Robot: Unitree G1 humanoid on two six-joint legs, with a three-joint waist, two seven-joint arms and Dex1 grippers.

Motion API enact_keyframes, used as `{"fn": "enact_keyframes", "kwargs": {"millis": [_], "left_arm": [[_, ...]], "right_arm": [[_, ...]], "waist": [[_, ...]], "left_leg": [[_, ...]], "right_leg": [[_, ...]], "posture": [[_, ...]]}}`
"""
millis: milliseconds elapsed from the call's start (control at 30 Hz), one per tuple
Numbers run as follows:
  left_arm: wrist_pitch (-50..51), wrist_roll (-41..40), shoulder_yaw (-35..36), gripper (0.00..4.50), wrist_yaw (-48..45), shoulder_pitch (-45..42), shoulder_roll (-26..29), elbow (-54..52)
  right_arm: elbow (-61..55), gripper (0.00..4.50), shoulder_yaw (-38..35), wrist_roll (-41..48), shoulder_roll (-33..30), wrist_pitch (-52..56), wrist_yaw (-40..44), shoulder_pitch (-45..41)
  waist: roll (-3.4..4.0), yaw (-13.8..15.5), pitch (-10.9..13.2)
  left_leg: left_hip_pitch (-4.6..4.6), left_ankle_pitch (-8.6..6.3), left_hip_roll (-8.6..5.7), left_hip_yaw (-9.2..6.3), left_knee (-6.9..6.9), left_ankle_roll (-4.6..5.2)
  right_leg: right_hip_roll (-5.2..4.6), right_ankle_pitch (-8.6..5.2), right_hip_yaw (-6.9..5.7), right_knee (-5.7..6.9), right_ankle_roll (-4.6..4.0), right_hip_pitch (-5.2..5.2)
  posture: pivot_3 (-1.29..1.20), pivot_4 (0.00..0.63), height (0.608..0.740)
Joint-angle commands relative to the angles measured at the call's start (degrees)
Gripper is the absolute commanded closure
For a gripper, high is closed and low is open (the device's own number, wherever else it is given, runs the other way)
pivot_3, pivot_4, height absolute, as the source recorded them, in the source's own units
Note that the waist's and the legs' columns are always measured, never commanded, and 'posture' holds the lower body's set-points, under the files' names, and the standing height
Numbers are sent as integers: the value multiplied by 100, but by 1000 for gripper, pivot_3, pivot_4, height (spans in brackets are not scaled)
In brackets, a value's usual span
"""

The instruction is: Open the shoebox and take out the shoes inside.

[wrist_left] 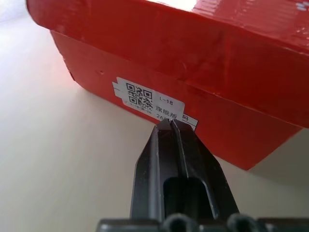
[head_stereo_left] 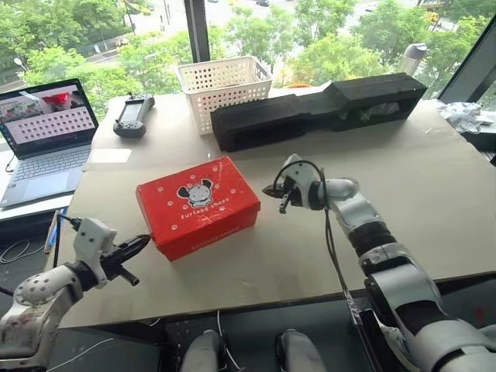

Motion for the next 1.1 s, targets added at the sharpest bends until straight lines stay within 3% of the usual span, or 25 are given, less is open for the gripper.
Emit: {"fn": "enact_keyframes", "kwargs": {"millis": [33, 367, 500, 667, 867, 1100], "left_arm": [[-185, 355, -162, 4500, 73, -216, 7, 179], [-1094, 1501, -1457, 4500, -300, -2171, -377, 1997], [-1620, 2001, -2167, 4500, -658, -3169, -944, 3000], [-2157, 2343, -2553, 4500, -1049, -4083, -1601, 4046], [-2637, 2576, -2744, 4500, -1367, -4588, -2193, 4796], [-2793, 2654, -2796, 4500, -1561, -4701, -2538, 4931]], "right_arm": [[-169, 4461, 26, -50, 139, -202, 52, -127], [-942, 4461, 23, -30, 130, 139, 47, 235], [-1462, 4461, -155, 14, -149, 483, -49, 532], [-2297, 4461, -437, 44, -595, 1026, -221, 1064], [-3665, 4461, -816, 160, -1112, 1882, -399, 1884], [-4653, 4461, -1175, 238, -1449, 2568, -511, 2520]], "waist": [[0, 3, 0], [0, 133, 0], [0, 218, 0], [0, 302, 0], [0, 335, 0], [0, 318, 0]], "left_leg": [[0, 0, -1, 0, 0, 0], [1, 8, -3, -1, 2, -11], [1, 10, -7, 0, 8, -10], [0, 6, -8, -2, 33, 2], [-4, 4, -9, -12, 45, 16], [-4, 28, -8, -16, 50, 61]], "right_leg": [[0, 0, -1, 1, 0, 0], [-2, 7, -17, 5, 1, 5], [0, 7, -23, 8, 1, 12], [-2, 9, -29, 6, 7, 26], [-3, 8, -33, 1, 11, 34], [-2, 7, -31, 3, 13, 35]], "posture": [[0, 150, 733], [0, 150, 733], [0, 150, 733], [0, 150, 733], [0, 150, 733], [0, 150, 733]]}}
